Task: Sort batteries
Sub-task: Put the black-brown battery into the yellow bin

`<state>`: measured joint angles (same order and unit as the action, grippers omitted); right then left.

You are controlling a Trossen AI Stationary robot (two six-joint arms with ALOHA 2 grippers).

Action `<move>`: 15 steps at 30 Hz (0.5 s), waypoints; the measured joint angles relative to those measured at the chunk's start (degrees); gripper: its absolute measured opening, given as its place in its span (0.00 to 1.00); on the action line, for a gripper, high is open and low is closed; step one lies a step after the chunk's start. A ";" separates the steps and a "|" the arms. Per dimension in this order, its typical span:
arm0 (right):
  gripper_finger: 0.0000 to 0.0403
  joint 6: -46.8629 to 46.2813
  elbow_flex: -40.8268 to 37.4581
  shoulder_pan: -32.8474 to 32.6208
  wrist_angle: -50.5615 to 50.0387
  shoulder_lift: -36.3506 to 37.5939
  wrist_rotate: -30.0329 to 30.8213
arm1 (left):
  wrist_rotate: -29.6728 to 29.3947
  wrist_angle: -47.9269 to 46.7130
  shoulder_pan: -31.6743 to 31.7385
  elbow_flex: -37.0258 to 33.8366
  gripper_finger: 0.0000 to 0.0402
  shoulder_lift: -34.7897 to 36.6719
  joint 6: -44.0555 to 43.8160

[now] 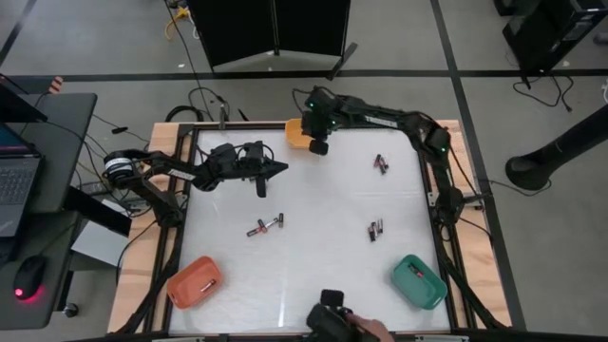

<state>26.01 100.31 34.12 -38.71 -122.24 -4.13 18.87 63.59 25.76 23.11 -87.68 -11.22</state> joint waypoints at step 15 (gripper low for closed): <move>0.15 4.64 1.54 2.36 -0.48 -6.20 -0.21 | -0.33 0.00 0.00 0.00 0.01 0.00 -1.09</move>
<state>30.65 101.84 36.48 -39.19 -128.44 -4.34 18.54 63.59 25.76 23.11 -87.68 -12.32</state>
